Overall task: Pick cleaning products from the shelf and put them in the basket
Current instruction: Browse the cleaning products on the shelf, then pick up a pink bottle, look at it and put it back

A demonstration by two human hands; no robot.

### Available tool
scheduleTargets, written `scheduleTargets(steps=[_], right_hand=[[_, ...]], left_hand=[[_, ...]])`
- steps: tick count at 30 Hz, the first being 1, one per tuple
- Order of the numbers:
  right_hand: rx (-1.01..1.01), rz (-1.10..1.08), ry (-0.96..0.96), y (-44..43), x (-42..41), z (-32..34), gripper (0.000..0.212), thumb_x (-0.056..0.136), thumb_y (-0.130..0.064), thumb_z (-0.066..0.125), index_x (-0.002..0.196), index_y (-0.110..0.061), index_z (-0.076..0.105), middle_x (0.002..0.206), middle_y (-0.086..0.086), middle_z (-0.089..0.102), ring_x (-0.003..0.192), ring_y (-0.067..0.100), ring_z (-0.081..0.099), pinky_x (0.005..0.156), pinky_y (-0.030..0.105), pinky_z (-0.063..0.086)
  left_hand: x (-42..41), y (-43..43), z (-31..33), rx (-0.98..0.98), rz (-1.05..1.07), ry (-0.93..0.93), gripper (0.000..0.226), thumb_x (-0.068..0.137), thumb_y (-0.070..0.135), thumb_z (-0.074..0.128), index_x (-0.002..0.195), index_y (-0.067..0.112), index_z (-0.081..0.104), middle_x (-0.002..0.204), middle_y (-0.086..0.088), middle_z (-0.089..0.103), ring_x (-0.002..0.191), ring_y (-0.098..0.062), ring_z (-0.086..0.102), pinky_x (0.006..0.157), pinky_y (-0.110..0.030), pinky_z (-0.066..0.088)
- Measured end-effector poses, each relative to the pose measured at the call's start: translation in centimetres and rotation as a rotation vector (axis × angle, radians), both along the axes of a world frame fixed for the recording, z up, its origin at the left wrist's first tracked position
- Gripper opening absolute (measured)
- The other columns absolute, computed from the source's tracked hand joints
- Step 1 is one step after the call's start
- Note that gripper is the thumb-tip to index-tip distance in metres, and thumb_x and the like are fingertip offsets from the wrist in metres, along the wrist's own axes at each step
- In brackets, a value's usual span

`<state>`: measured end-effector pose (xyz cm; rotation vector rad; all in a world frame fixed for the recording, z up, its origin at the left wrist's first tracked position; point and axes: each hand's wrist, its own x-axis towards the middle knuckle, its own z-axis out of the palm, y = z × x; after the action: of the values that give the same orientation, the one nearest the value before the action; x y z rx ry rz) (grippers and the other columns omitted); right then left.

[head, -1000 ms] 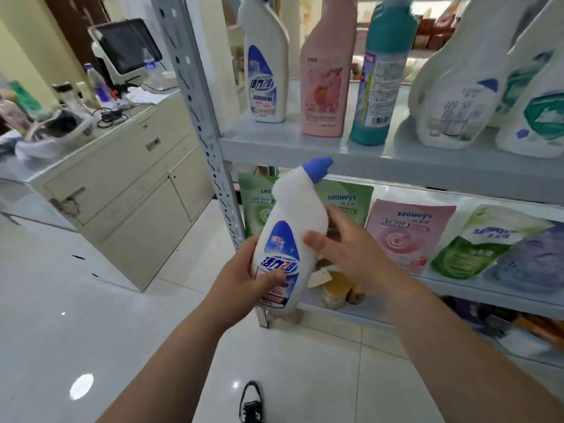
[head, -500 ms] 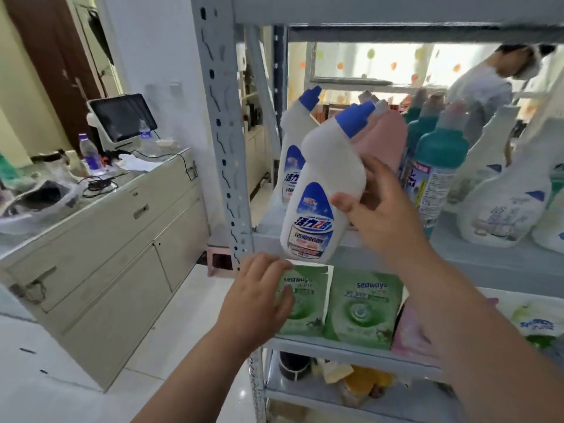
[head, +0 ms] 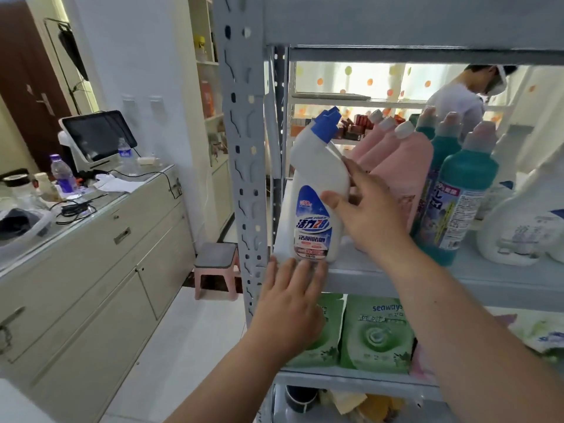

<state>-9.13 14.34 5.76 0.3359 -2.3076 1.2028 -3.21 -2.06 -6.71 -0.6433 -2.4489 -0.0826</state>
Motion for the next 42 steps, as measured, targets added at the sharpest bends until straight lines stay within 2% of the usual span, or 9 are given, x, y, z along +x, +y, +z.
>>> scheduleTargets(steps=[8, 12, 15, 20, 22, 27, 30, 36, 42], right_hand=[[-0.015, 0.011, -0.053, 0.2, 1.4, -0.7, 0.06, 0.101, -0.035, 0.063, 0.155, -0.038, 0.036, 0.143, -0.009, 0.059, 0.126, 0.012, 0.06, 0.097, 0.045, 0.059], [0.216, -0.129, 0.048, 3.8, 4.4, -3.6, 0.041, 0.101, -0.044, 0.059, 0.14, -0.034, 0.051, 0.129, -0.012, 0.063, 0.116, 0.006, 0.059, 0.094, 0.036, 0.056], [0.36, -0.248, 0.065, 7.6, 6.4, -6.4, 0.038, 0.098, -0.041, 0.05, 0.13, -0.024, 0.063, 0.119, -0.009, 0.065, 0.109, 0.008, 0.058, 0.087, 0.02, 0.048], [0.54, -0.32, 0.126, 12.9, 7.1, -9.3, 0.034, 0.092, -0.029, 0.055, 0.11, -0.009, 0.076, 0.098, 0.006, 0.069, 0.089, 0.025, 0.062, 0.076, 0.038, 0.055], [0.568, -0.313, 0.154, 14.6, 7.1, -9.9, 0.038, 0.091, -0.032, 0.053, 0.106, -0.008, 0.078, 0.093, 0.006, 0.068, 0.085, 0.025, 0.063, 0.074, 0.039, 0.055], [0.611, -0.258, 0.167, 17.2, 7.7, -11.2, 0.039, 0.09, -0.032, 0.055, 0.116, -0.01, 0.074, 0.104, 0.006, 0.067, 0.093, 0.024, 0.06, 0.083, 0.038, 0.054], [0.666, -0.213, 0.147, 17.8, 7.9, -11.8, 0.04, 0.088, -0.032, 0.062, 0.123, -0.013, 0.07, 0.112, 0.007, 0.064, 0.101, 0.026, 0.059, 0.088, 0.039, 0.051], [0.662, -0.152, 0.128, 18.3, 8.1, -11.3, 0.044, 0.083, -0.026, 0.074, 0.124, -0.012, 0.069, 0.115, 0.009, 0.062, 0.106, 0.03, 0.058, 0.092, 0.046, 0.051], [0.404, 0.088, -0.028, 19.2, 9.3, -10.0, 0.046, 0.099, -0.031, 0.061, 0.142, -0.015, 0.056, 0.133, 0.003, 0.057, 0.126, 0.017, 0.049, 0.107, 0.036, 0.043]], left_hand=[[-0.4, 0.0, -0.6, 0.018, 0.007, 0.03, 0.079, 0.071, 0.037, 0.08, 0.143, 0.013, 0.059, 0.133, -0.011, 0.064, 0.122, -0.036, 0.061, 0.109, -0.063, 0.044], [0.0, 0.9, -0.3, 0.093, -0.037, 0.029, 0.072, 0.071, 0.031, 0.08, 0.138, 0.008, 0.062, 0.126, -0.015, 0.064, 0.12, -0.039, 0.061, 0.103, -0.063, 0.049], [0.5, 3.3, 1.0, 0.218, -0.225, 0.02, 0.064, 0.081, 0.03, 0.065, 0.141, 0.009, 0.054, 0.128, -0.013, 0.059, 0.119, -0.033, 0.058, 0.1, -0.049, 0.054], [-1.1, 9.5, 3.9, 0.575, -0.262, -0.205, 0.085, 0.086, 0.032, 0.067, 0.156, 0.023, 0.019, 0.152, 0.005, 0.022, 0.136, 0.002, 0.022, 0.112, -0.018, 0.022], [-2.4, 11.7, 4.8, 0.683, -0.187, -0.266, 0.097, 0.086, 0.031, 0.07, 0.158, 0.029, 0.005, 0.157, 0.012, 0.01, 0.14, 0.009, 0.004, 0.115, -0.019, 0.008], [-5.2, 14.6, 5.7, 0.878, -0.007, -0.477, 0.105, 0.089, 0.03, 0.073, 0.163, 0.02, -0.001, 0.162, -0.011, 0.033, 0.147, -0.03, 0.037, 0.118, -0.049, 0.035], [-6.0, 14.9, 5.5, 0.915, 0.038, -0.465, 0.083, 0.09, 0.03, 0.072, 0.155, 0.018, 0.023, 0.146, -0.01, 0.053, 0.13, -0.033, 0.055, 0.106, -0.052, 0.048], [-5.0, 14.8, 5.6, 0.986, 0.106, -0.396, 0.05, 0.083, 0.018, 0.081, 0.118, 0.021, 0.047, 0.107, 0.01, 0.055, 0.101, -0.015, 0.056, 0.07, -0.021, 0.04], [1.4, 14.5, 5.2, 1.081, 0.071, -0.399, 0.047, 0.083, 0.022, 0.083, 0.106, 0.044, 0.049, 0.106, 0.019, 0.066, 0.091, 0.013, 0.063, 0.062, -0.006, 0.049]])
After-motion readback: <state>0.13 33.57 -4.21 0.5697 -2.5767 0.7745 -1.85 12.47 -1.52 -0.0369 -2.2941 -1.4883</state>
